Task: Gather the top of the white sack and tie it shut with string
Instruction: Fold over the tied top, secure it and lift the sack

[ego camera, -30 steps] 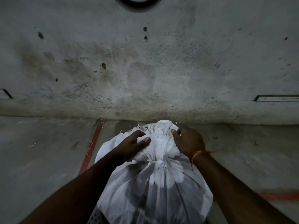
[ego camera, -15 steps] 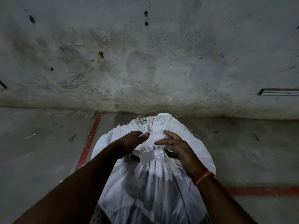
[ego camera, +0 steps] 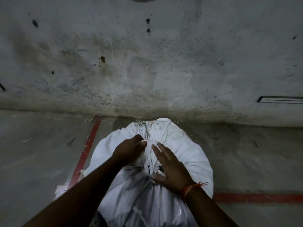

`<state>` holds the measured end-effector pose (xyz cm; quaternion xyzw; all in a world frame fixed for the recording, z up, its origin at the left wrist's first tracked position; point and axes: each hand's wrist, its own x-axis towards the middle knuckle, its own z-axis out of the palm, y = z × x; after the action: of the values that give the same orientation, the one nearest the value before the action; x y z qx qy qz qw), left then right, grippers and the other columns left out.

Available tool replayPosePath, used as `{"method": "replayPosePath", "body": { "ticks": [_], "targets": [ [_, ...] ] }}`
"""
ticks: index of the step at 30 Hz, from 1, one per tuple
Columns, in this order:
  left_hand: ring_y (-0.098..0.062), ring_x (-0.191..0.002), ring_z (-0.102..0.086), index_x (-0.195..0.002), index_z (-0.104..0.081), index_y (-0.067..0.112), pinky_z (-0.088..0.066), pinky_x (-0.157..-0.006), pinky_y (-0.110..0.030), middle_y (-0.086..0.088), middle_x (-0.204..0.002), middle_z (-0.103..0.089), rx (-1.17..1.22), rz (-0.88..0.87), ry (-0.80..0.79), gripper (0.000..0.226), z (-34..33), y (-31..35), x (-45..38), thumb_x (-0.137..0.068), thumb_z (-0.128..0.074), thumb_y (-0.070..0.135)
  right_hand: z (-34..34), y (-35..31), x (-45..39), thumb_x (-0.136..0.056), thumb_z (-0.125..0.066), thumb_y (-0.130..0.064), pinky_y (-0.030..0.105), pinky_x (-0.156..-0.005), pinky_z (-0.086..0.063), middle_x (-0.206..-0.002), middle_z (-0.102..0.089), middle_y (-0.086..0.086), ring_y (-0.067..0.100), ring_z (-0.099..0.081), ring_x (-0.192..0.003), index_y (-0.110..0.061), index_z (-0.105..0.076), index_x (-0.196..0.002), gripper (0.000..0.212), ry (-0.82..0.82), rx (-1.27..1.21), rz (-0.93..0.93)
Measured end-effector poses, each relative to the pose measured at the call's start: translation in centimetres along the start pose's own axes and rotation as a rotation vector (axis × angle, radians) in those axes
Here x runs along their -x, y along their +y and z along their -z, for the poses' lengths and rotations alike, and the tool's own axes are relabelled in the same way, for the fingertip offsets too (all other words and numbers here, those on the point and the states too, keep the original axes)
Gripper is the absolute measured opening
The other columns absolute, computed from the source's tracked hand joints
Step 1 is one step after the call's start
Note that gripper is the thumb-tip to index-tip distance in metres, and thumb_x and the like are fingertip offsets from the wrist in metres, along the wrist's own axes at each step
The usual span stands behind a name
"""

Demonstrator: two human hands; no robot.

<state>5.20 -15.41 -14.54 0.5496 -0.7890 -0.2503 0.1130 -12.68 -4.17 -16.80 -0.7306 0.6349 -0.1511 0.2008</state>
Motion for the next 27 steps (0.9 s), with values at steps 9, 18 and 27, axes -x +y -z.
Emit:
{"method": "replayPosePath", "body": {
  "ticks": [9,18,27],
  "targets": [
    [-0.027,-0.152,0.002,-0.15,0.026,0.031,-0.014,-0.115,-0.067,-0.001,-0.164,0.022,-0.452,-0.271,-0.135,0.128,-1.4,-3.7,7.9,-0.063,-0.05,0.086,1.6,0.4,0.4,-0.056,-0.082,-0.064,0.063,-0.12,-0.019,-0.159,0.037,-0.012,0.025,0.024,-0.151,-0.044,0.038,-0.143,0.15,-0.293,0.137,0.02],
    [-0.033,-0.126,-0.041,-0.148,0.031,0.026,-0.049,-0.098,-0.045,-0.014,-0.154,-0.019,-0.409,-0.133,-0.18,0.166,-3.1,-3.4,5.5,-0.036,-0.082,0.074,1.4,1.7,-1.4,-0.046,-0.093,-0.052,0.073,-0.11,-0.026,-0.165,0.024,-0.006,0.029,0.008,-0.154,-0.054,0.036,-0.14,0.16,-0.287,0.211,-0.135],
    [-0.029,-0.105,-0.06,-0.157,-0.004,0.019,-0.049,-0.084,-0.037,-0.013,-0.123,-0.06,-0.333,-0.068,-0.037,0.107,-6.1,-5.8,2.4,-0.079,-0.067,0.058,-2.7,5.4,-4.1,-0.074,-0.078,-0.035,0.048,-0.102,-0.045,-0.159,-0.025,0.005,0.034,-0.041,-0.133,-0.035,0.003,-0.157,0.116,-0.069,0.244,-0.106]
  ]
}}
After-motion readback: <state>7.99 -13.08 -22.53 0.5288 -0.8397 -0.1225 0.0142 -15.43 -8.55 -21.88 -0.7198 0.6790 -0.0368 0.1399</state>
